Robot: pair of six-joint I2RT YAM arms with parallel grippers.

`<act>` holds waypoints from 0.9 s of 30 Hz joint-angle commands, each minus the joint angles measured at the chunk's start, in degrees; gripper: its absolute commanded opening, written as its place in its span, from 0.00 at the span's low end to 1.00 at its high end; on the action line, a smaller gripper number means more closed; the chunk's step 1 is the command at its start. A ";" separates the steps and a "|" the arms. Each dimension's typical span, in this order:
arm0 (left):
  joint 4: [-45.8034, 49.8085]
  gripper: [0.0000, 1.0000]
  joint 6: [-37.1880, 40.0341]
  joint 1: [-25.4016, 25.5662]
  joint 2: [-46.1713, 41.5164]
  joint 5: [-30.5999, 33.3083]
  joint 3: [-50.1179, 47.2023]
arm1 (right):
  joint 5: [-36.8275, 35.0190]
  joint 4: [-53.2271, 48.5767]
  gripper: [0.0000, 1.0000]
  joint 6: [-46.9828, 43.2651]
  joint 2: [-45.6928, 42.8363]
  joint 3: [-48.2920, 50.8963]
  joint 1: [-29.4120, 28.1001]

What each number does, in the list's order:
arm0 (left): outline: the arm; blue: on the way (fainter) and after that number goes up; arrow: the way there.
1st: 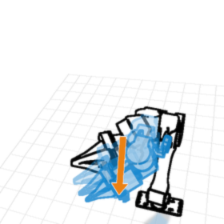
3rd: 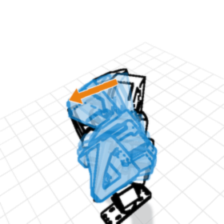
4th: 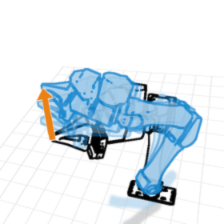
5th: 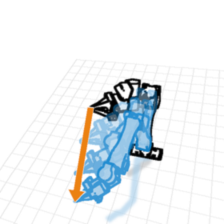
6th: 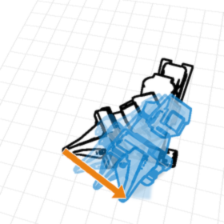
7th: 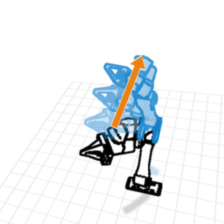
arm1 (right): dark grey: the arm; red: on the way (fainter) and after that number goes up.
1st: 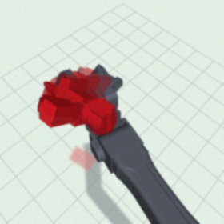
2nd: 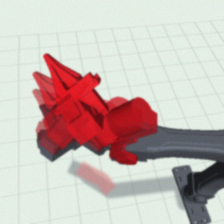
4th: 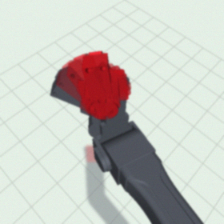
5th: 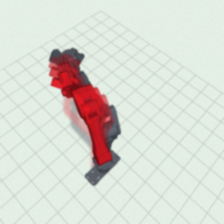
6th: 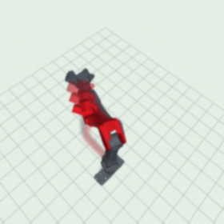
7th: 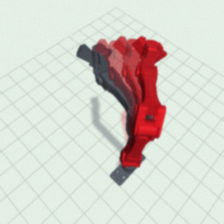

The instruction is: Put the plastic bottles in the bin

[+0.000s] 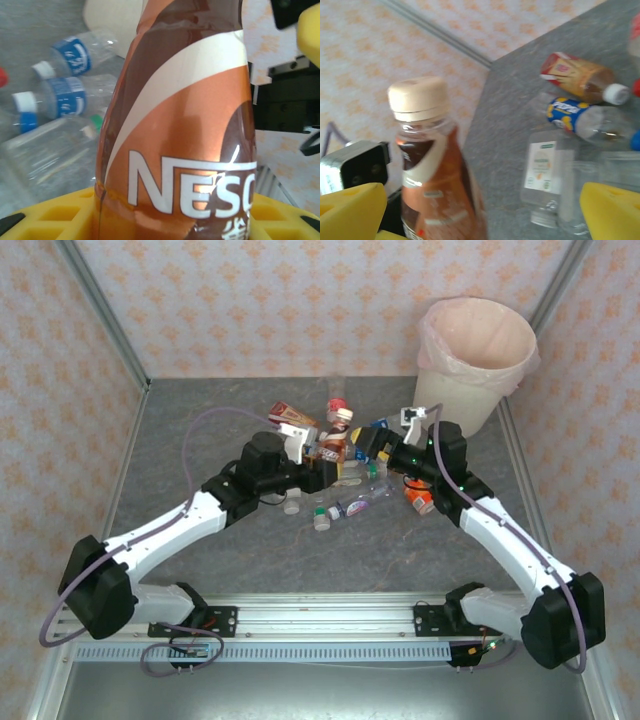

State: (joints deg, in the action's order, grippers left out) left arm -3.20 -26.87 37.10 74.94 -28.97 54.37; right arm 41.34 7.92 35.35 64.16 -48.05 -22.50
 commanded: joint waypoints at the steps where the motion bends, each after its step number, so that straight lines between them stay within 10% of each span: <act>1: -4.58 0.00 1.23 0.64 0.93 -6.78 3.02 | 2.98 8.53 0.98 0.51 -0.38 -2.29 -1.01; 21: 0.13 0.00 5.14 2.94 5.29 -8.69 7.15 | 0.87 4.57 0.18 -1.67 3.16 -6.09 -1.62; 27: 1.04 0.35 5.30 2.97 5.23 -7.30 6.89 | -0.27 4.38 0.00 -1.79 3.19 -6.09 -1.59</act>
State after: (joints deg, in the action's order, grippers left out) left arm -3.14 -23.62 39.75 79.83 -37.19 59.75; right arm 41.52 11.57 34.39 67.40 -52.45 -23.79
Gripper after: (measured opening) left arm 0.514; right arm 0.364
